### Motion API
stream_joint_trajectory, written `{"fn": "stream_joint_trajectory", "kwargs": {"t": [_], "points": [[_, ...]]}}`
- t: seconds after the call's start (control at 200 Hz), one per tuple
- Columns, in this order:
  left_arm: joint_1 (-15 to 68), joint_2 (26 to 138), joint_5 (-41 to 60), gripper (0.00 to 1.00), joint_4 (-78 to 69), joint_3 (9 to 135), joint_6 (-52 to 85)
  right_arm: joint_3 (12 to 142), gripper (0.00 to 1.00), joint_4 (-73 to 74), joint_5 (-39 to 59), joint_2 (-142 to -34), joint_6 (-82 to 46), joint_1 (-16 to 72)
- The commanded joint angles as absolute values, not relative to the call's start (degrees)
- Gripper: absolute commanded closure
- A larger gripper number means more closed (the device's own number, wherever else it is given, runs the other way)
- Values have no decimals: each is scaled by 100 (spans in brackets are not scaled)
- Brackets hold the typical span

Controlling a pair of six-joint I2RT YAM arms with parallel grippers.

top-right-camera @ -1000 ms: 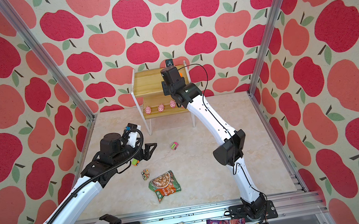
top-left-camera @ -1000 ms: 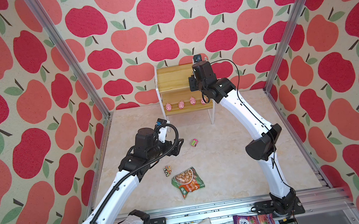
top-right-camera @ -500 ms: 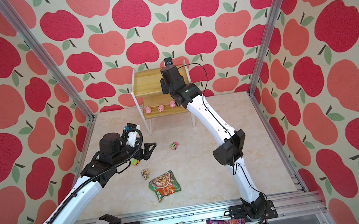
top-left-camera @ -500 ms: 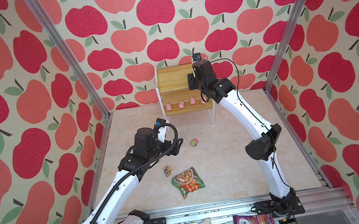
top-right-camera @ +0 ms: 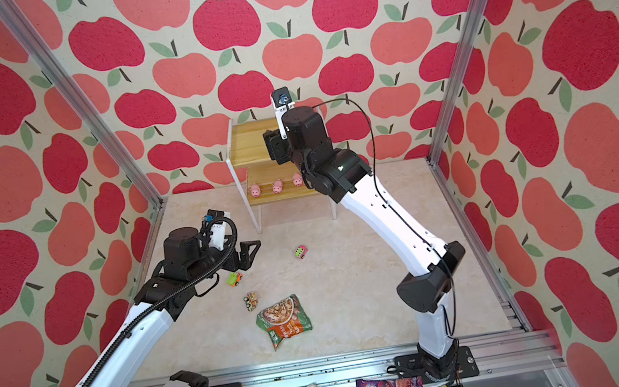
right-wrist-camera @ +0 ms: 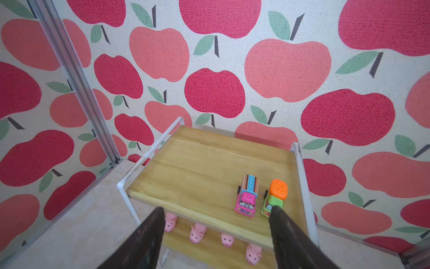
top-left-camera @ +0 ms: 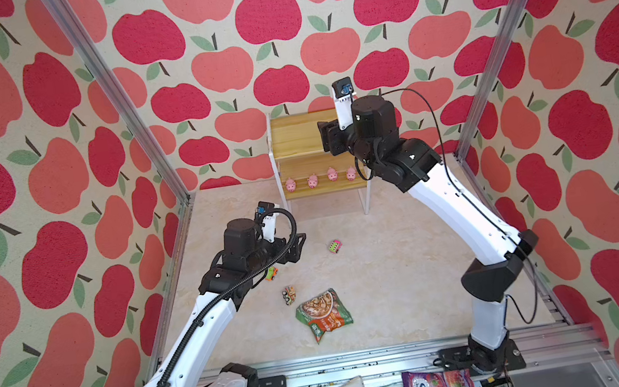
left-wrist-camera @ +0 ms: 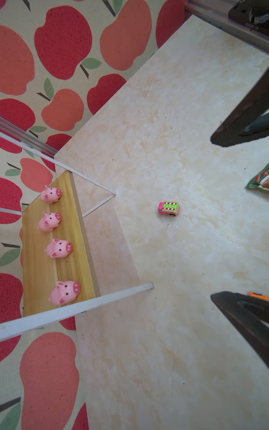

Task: Place and organize the plastic toys onto the shelf
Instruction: 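Lower the pink car beside the truck and open the right gripper, then withdraw the right gripper from the shelf down to the green-and-pink truck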

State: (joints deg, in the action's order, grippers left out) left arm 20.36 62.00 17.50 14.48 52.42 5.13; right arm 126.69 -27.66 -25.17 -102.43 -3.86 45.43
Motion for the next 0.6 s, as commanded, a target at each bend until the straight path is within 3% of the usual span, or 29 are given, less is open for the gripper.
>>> {"fn": "stream_joint_trajectory", "kwargs": {"t": [0.0,0.155,0.285,0.455,0.595], "points": [[1850,6394,1544,1,1441,5308,680,11135,21,-2285,-2166,-9263,-186,4611],[1583,6653,1140,1,1594,5387,853,8731,20,-1837,-1713,-7851,-220,4920],[1238,6901,953,1,1729,5501,1215,7358,20,-1860,-1427,-7287,-336,5215],[913,7241,1033,1,1980,5787,1403,6192,22,-1614,-904,-7243,-617,5414],[817,7512,1011,1,2535,6222,1539,5854,23,-1401,-519,-7801,-657,5391]]}}
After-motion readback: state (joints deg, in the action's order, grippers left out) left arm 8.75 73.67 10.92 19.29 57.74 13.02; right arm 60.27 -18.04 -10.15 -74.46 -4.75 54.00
